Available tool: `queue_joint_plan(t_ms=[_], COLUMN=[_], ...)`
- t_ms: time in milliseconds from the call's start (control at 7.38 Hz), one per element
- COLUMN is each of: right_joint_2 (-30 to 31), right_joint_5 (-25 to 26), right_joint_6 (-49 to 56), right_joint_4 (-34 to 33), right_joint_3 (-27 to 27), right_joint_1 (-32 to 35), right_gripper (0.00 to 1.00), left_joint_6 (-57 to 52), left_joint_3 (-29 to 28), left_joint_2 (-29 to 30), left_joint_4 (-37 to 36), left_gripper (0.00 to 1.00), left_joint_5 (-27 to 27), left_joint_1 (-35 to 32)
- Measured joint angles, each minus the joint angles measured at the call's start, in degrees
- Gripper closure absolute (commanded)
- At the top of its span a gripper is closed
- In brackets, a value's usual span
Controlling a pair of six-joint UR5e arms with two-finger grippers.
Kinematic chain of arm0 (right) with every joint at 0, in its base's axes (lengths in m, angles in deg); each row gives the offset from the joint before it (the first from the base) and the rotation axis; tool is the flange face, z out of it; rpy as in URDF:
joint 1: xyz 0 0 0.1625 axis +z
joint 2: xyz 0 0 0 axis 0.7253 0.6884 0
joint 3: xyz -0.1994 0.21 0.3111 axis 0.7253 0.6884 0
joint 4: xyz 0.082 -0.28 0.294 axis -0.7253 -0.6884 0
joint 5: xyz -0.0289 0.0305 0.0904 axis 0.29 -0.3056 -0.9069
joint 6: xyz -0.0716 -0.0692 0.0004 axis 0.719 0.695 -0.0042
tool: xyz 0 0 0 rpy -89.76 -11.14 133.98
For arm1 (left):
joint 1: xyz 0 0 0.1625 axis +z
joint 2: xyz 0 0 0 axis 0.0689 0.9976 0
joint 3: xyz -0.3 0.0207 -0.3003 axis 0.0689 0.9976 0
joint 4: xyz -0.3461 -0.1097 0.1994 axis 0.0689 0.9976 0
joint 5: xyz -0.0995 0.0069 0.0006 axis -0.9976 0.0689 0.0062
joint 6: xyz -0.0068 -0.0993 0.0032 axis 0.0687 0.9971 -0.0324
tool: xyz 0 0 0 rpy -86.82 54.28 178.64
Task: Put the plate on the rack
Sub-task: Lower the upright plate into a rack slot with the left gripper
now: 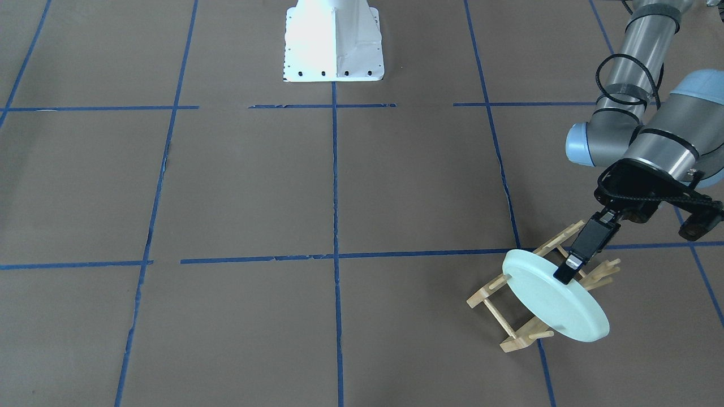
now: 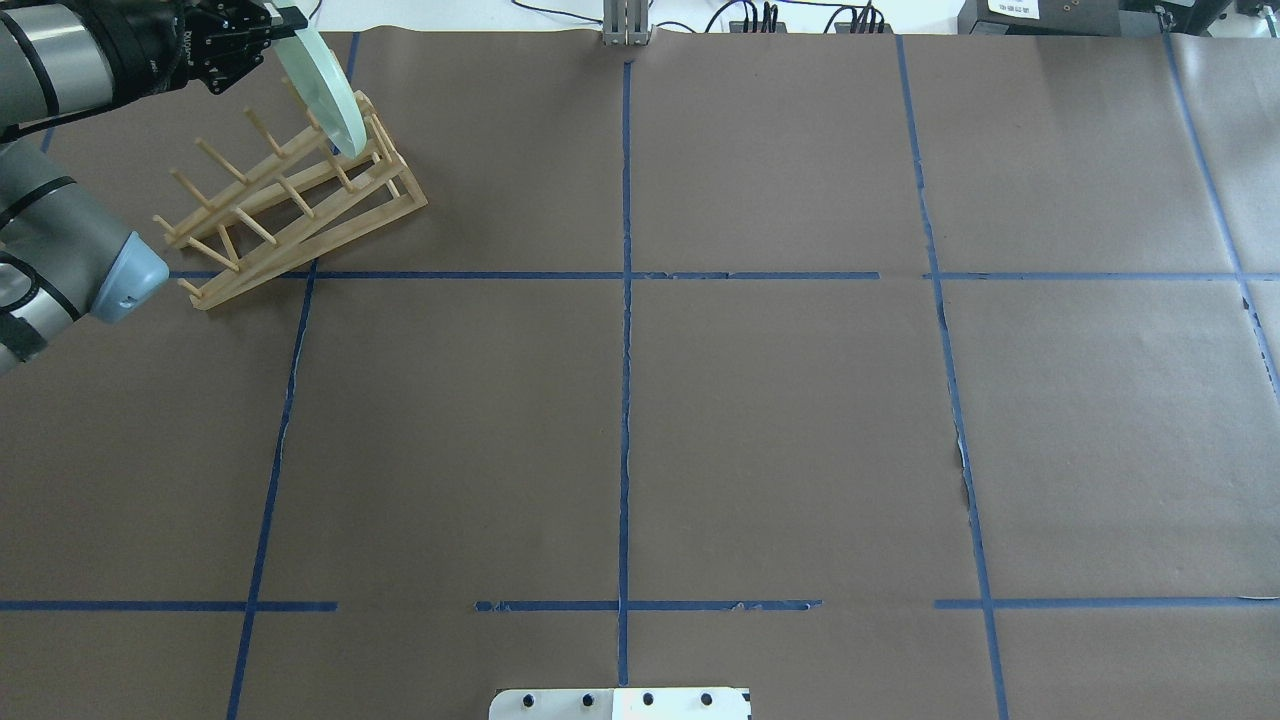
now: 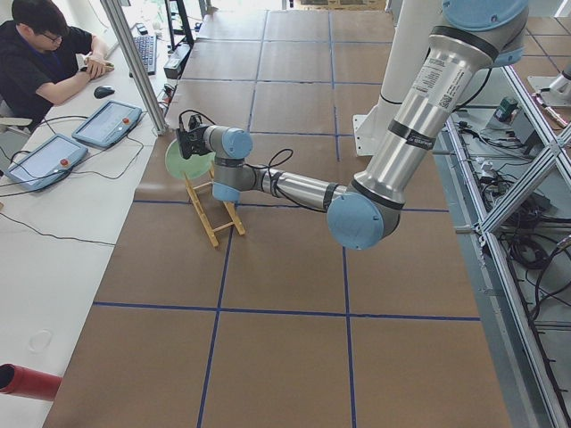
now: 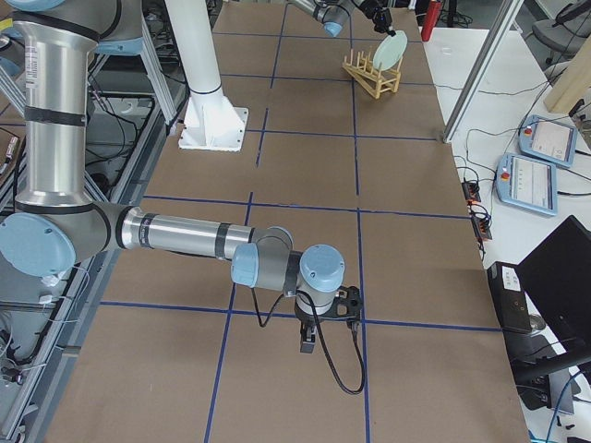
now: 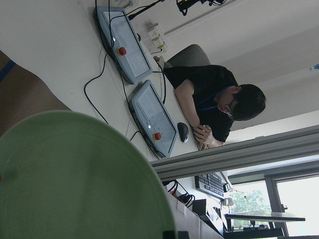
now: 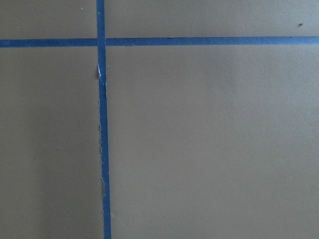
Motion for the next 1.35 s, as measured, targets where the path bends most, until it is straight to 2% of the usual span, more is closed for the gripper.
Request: queue_joint_plan(t_ms=[135, 271, 406, 948, 1355], right_joint_2=[0.0, 0.0, 0.0, 0.0, 0.0], right_joint_5=[0.0, 0.0, 0.0, 0.0, 0.0], right_joint_6=[0.0, 0.0, 0.0, 0.0, 0.0], right_joint_4=[0.0, 0.0, 0.0, 0.0, 0.0], right_joint_3=[0.0, 0.0, 0.0, 0.0, 0.0], right_joint_1=[0.0, 0.0, 0.0, 0.0, 0.0], right_gripper=[0.00, 0.00, 0.00, 0.00, 0.00], left_joint_6=[-0.8, -1.2, -1.4, -4.2, -15.8], left_joint_3=[-0.5, -0.9, -1.1, -1.3, -0.4], left_joint_2=[0.1, 0.2, 0.3, 0.2, -1.8], left_joint_4=[0.0, 0.0, 0.0, -0.3, -2.2], left_gripper=[1.00, 0.26, 0.00, 0.00, 0.00], left_joint_5=[0.0, 0.0, 0.0, 0.0, -0.5], left_joint_1=[0.0, 0.1, 0.1, 0.1, -0.4])
